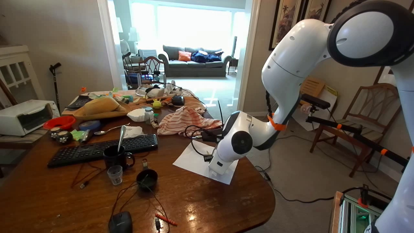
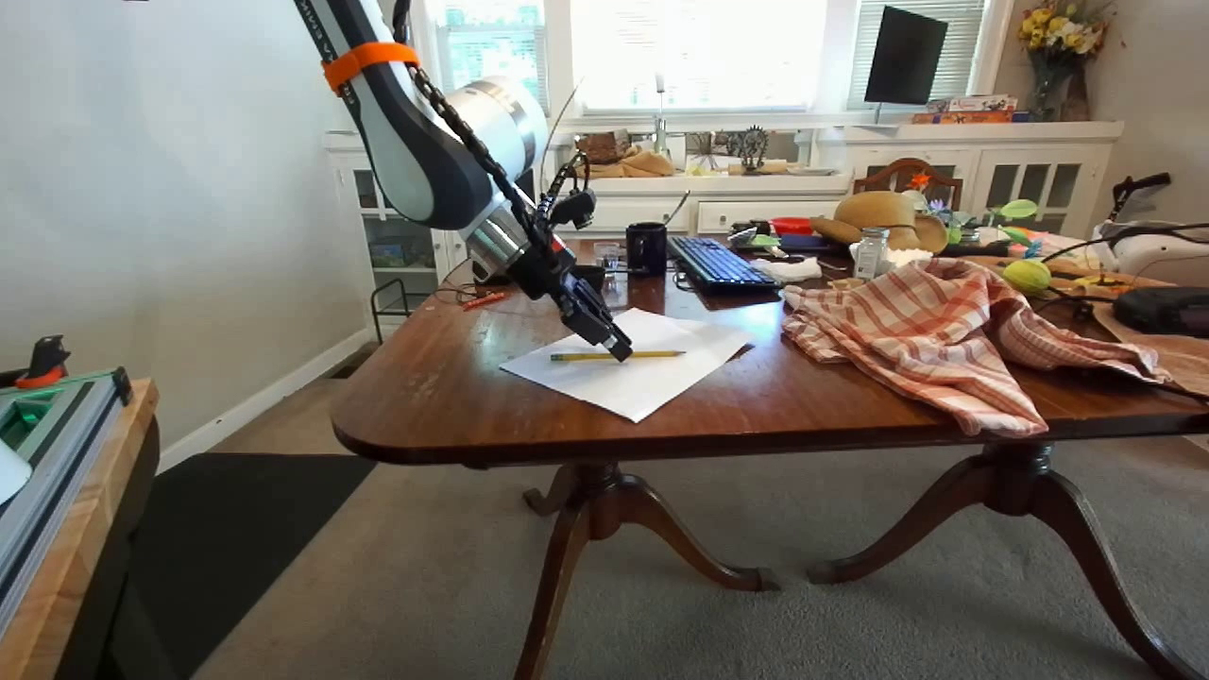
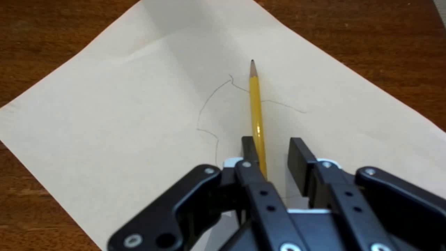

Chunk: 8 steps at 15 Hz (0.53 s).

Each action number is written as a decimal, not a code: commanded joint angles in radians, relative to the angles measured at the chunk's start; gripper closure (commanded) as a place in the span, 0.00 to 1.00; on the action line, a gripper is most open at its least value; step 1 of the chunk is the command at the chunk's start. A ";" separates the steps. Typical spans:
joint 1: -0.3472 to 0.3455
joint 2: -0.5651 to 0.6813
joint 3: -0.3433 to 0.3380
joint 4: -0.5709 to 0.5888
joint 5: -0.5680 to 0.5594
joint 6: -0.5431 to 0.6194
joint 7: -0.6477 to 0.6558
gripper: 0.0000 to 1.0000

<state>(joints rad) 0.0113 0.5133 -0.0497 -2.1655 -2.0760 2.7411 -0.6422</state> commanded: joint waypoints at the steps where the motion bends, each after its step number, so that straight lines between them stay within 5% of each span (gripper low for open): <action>1: -0.014 -0.007 0.014 -0.011 -0.045 -0.010 0.033 0.73; 8: -0.017 -0.004 0.015 -0.013 -0.050 -0.008 0.037 0.70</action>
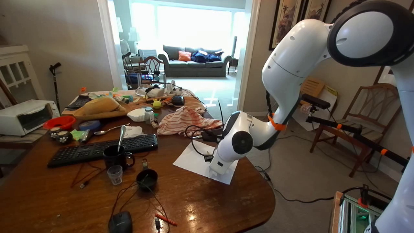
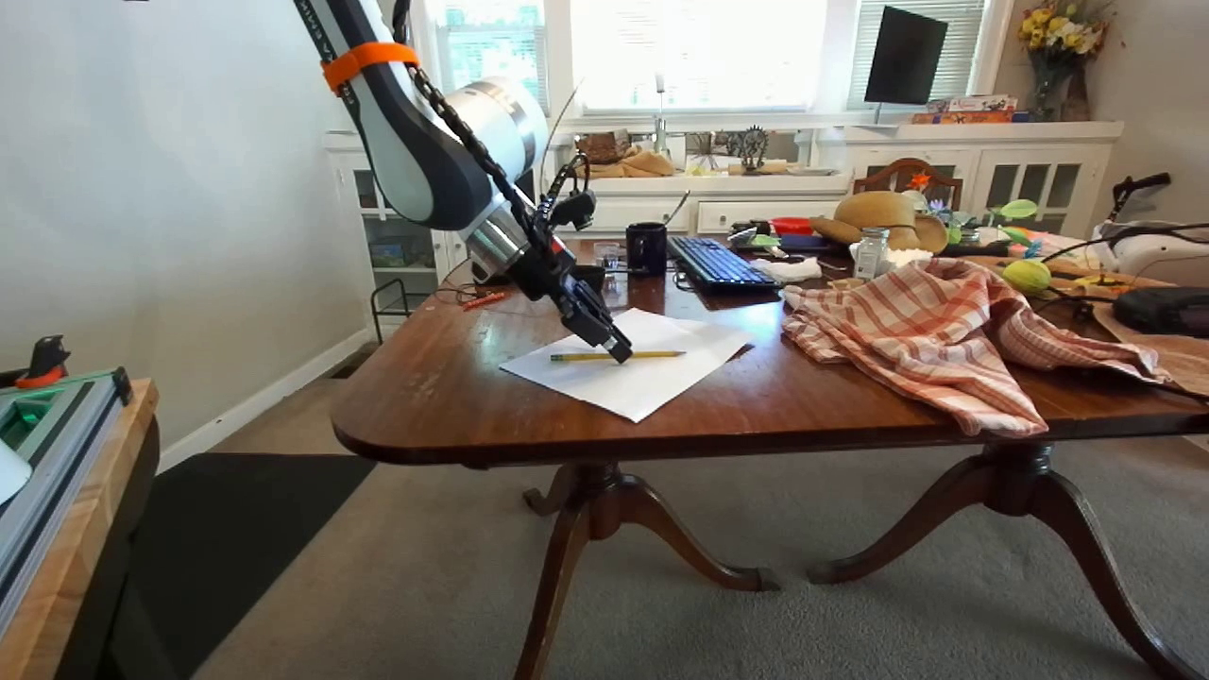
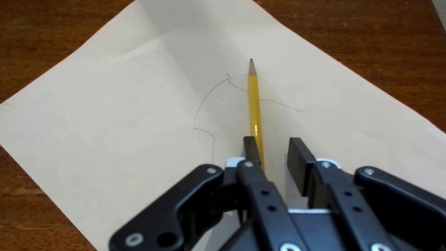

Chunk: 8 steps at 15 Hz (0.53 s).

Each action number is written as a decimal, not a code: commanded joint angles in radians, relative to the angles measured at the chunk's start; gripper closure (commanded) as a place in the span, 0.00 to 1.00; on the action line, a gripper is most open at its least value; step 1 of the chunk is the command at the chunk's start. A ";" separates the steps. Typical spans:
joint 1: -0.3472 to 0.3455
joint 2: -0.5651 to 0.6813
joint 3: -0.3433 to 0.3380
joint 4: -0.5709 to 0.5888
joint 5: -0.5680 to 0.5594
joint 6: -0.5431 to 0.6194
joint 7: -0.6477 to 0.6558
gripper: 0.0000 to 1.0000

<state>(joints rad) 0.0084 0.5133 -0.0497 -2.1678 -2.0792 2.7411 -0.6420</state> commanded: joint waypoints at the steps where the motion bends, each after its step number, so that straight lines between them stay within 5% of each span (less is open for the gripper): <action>1: -0.014 -0.004 0.015 -0.010 -0.047 -0.007 0.036 0.70; 4: -0.014 -0.004 0.015 -0.012 -0.054 -0.007 0.039 0.78; 6: -0.014 -0.005 0.015 -0.013 -0.059 -0.007 0.040 1.00; 8: -0.014 -0.004 0.015 -0.013 -0.063 -0.007 0.042 1.00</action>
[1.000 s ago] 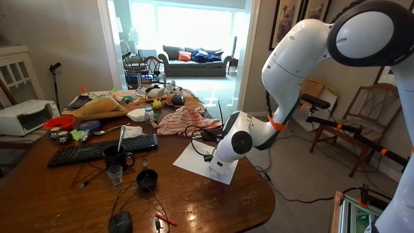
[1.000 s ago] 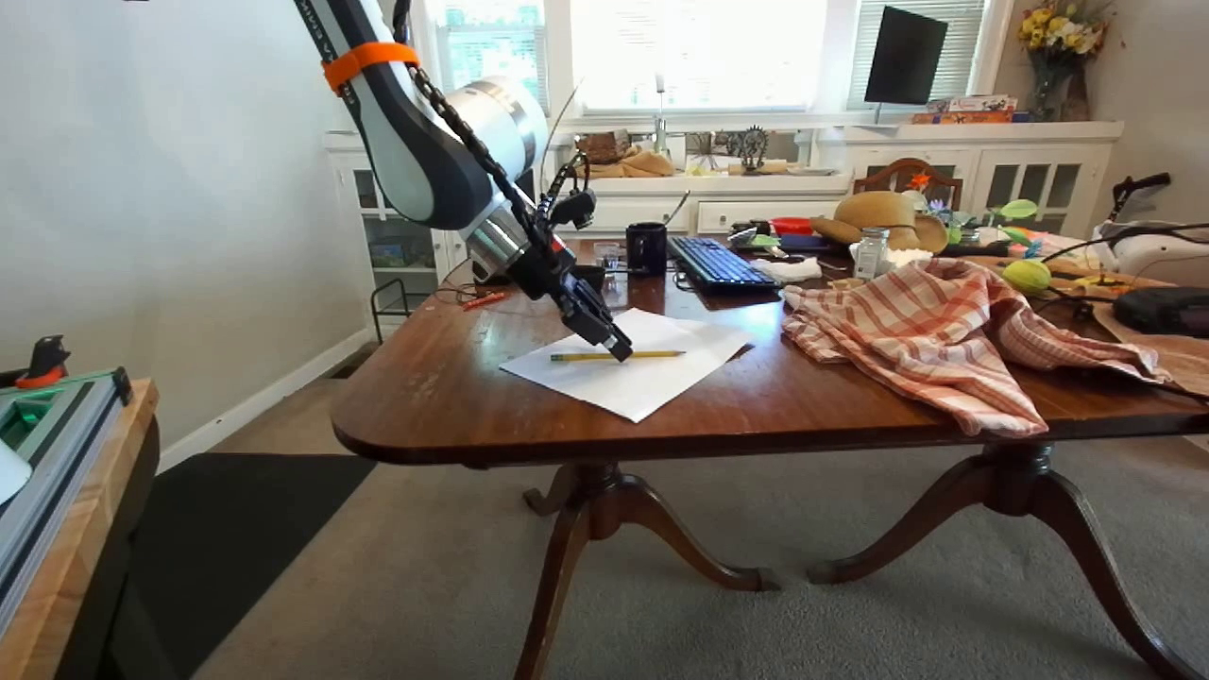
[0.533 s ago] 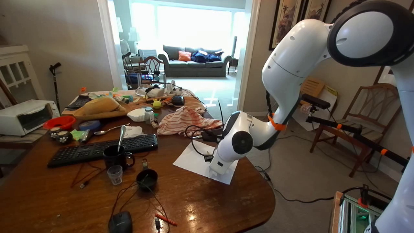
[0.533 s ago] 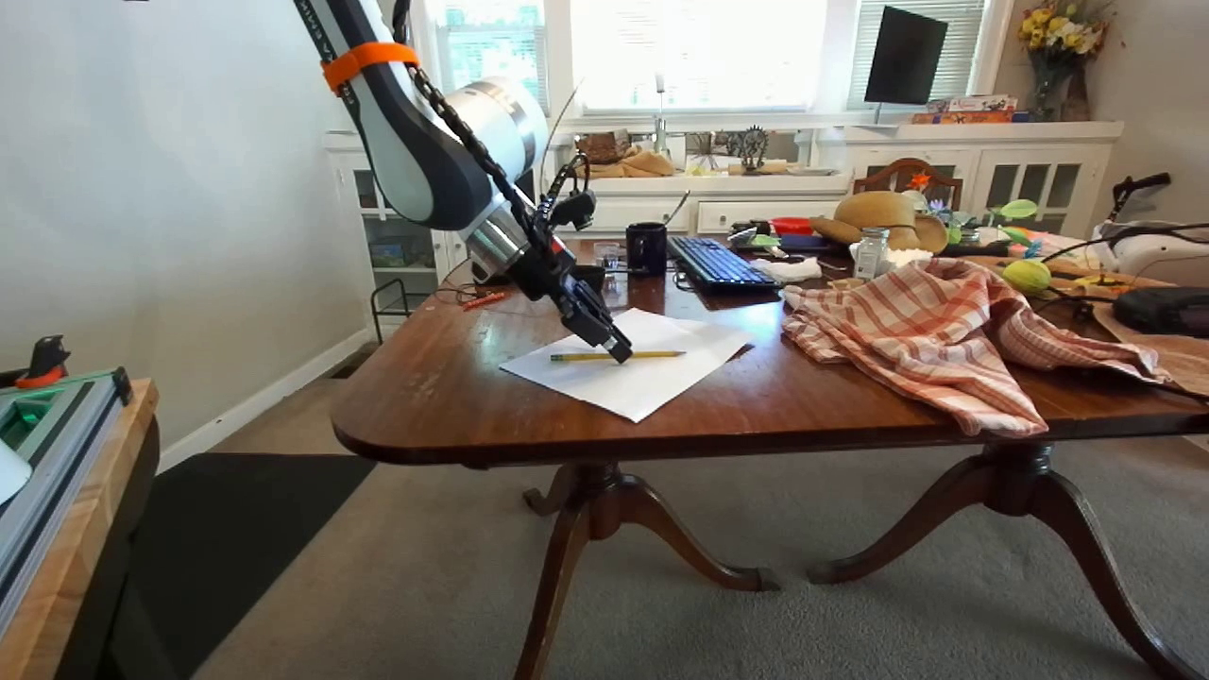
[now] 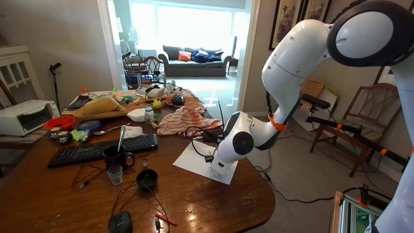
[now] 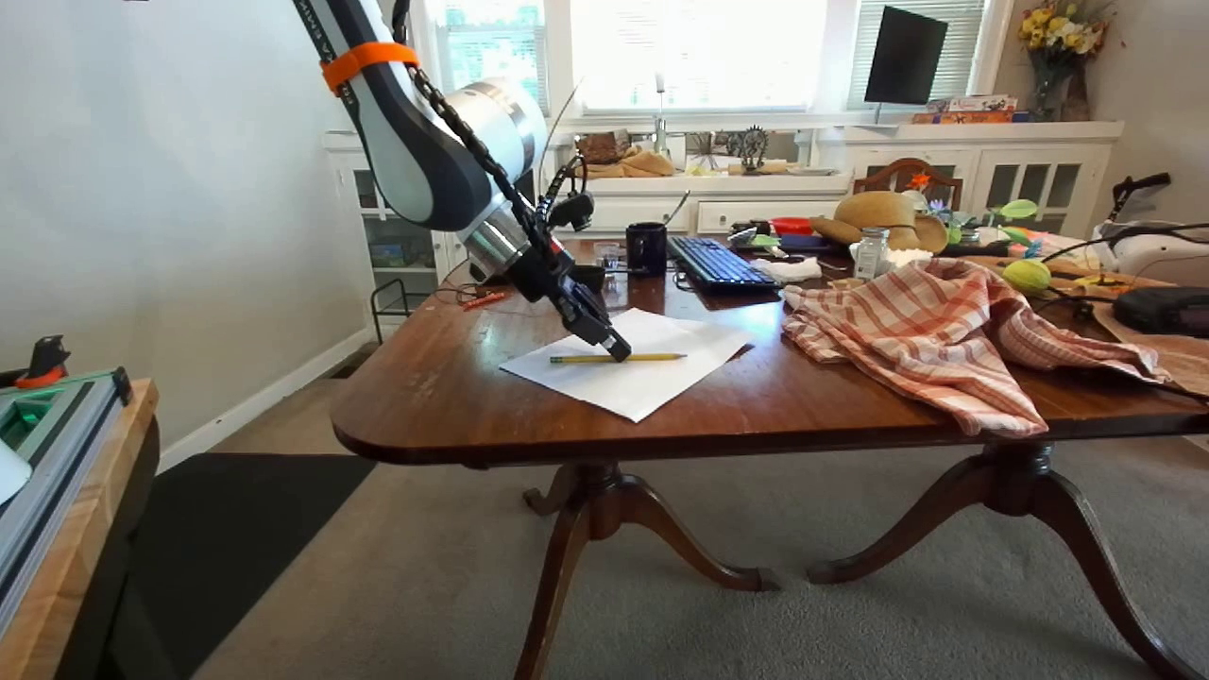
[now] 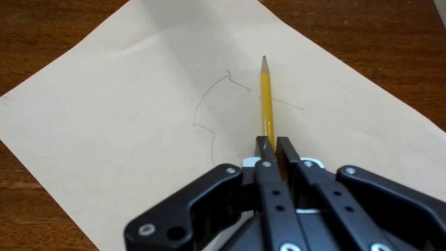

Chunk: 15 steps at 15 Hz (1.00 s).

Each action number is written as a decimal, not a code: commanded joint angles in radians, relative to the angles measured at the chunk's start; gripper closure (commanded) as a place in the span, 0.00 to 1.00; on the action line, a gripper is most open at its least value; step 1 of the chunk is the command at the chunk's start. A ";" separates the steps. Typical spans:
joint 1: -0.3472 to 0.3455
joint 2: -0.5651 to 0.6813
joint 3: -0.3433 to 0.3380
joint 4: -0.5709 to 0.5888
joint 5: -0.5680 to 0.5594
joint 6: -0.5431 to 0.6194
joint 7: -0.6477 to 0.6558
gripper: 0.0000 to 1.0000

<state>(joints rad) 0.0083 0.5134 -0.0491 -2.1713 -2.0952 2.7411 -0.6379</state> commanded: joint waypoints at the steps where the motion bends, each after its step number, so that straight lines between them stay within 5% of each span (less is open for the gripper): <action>1: -0.014 -0.004 0.015 -0.010 -0.049 -0.007 0.039 0.98; 6: -0.004 -0.072 0.005 -0.036 0.024 0.038 -0.038 0.98; 11: 0.041 -0.162 -0.151 -0.097 0.357 0.349 -0.415 0.98; 15: 0.008 -0.160 -0.238 -0.225 0.609 0.514 -0.714 0.98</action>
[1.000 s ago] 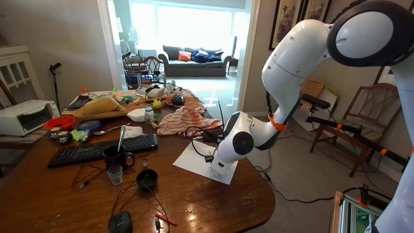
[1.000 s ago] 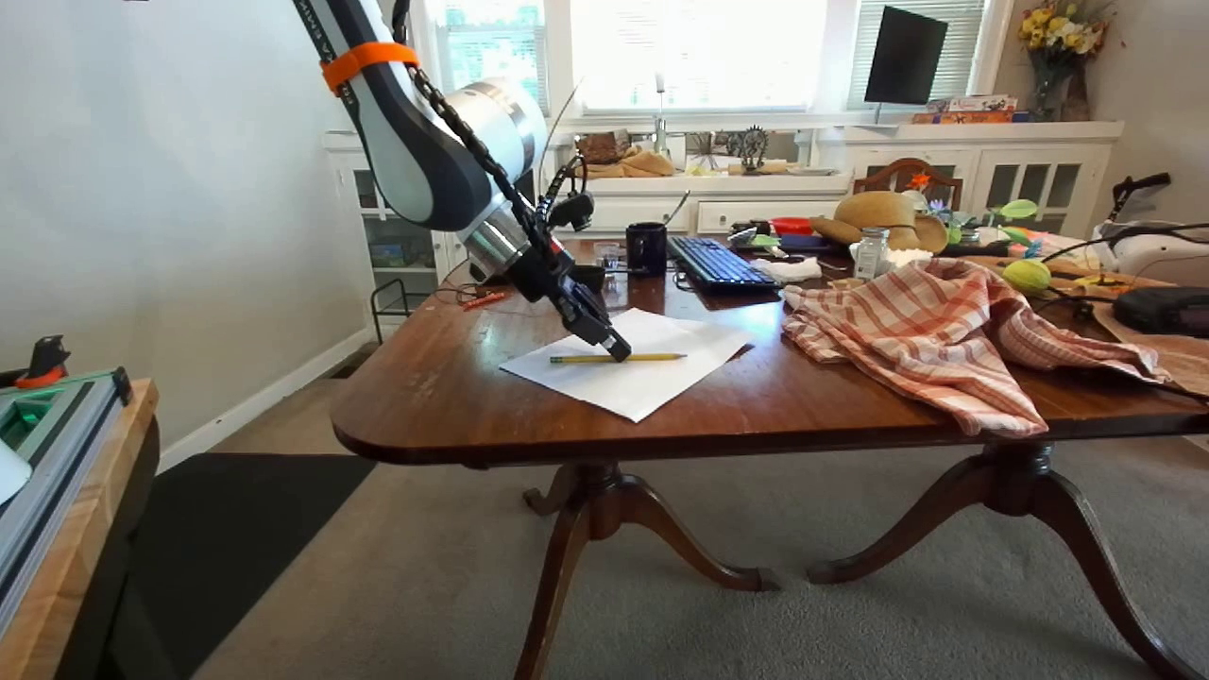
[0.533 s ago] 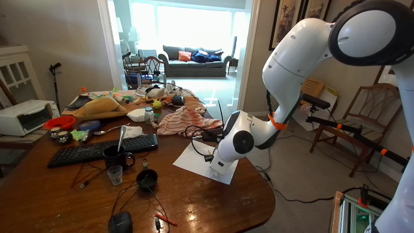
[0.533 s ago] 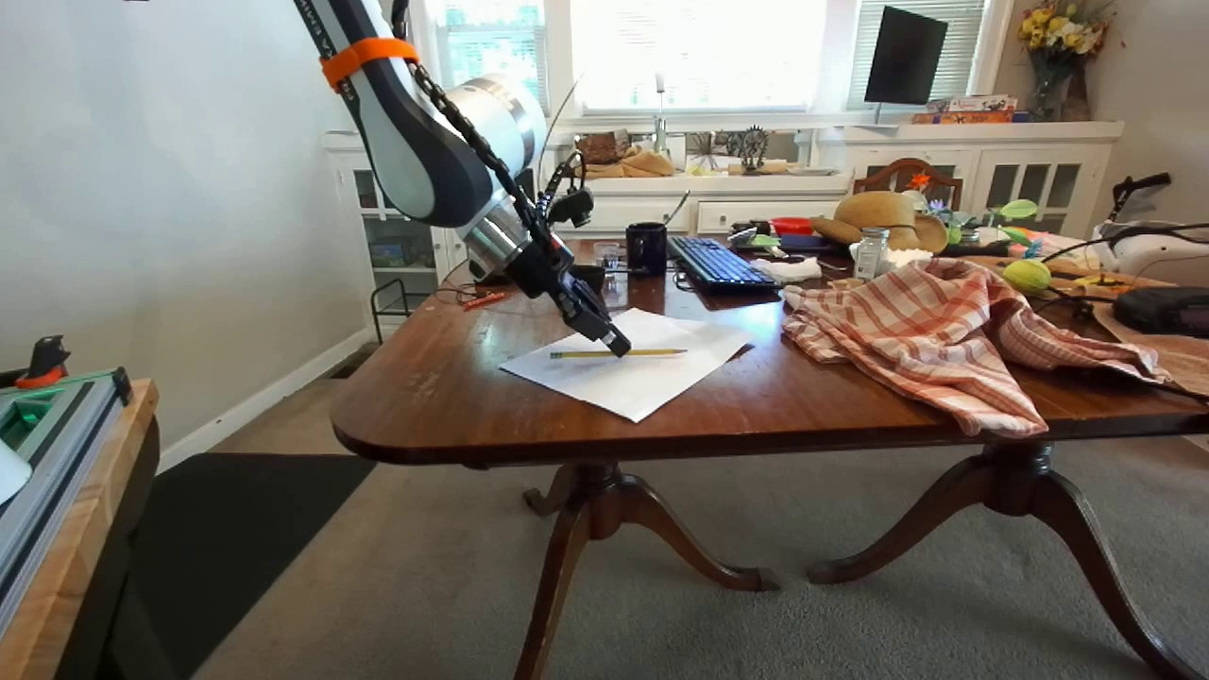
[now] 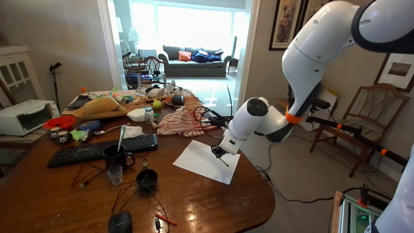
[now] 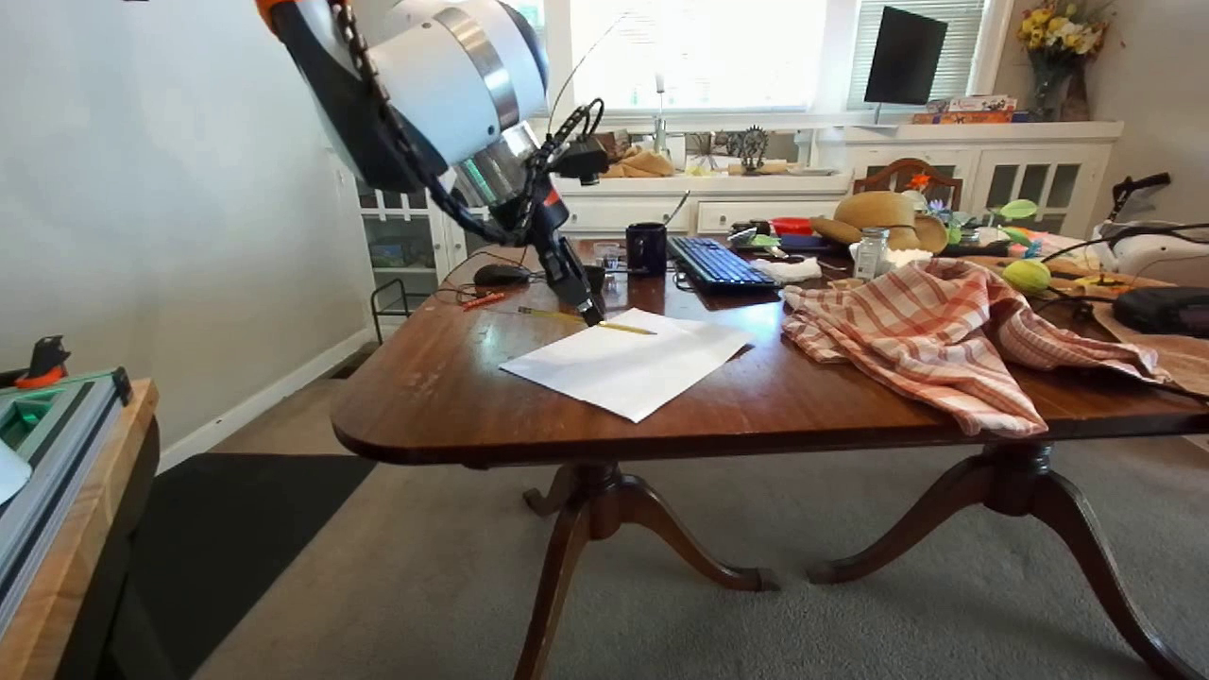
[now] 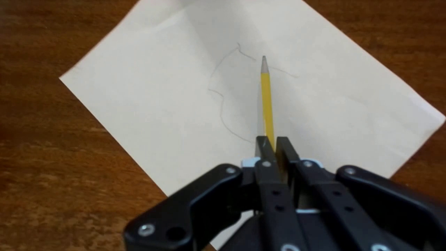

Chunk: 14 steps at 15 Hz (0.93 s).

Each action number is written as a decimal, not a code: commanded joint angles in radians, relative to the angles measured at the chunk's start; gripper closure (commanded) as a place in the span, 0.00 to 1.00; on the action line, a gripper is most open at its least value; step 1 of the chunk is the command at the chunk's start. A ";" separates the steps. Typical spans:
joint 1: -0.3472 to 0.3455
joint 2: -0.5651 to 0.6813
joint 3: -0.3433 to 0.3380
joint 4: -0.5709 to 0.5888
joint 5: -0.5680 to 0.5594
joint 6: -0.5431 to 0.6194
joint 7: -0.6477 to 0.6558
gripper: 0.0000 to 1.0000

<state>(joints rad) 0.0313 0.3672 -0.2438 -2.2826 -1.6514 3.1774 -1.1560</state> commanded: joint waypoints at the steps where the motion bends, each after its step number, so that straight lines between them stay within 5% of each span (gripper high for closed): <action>1: -0.042 -0.014 -0.033 -0.153 0.224 0.100 -0.266 0.98; 4: -0.144 -0.041 0.071 -0.243 0.314 0.120 -0.362 0.98; 14: -0.319 -0.147 0.315 -0.272 0.412 0.114 -0.358 0.98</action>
<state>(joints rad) -0.2171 0.2483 -0.0060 -2.5179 -1.3041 3.2848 -1.4774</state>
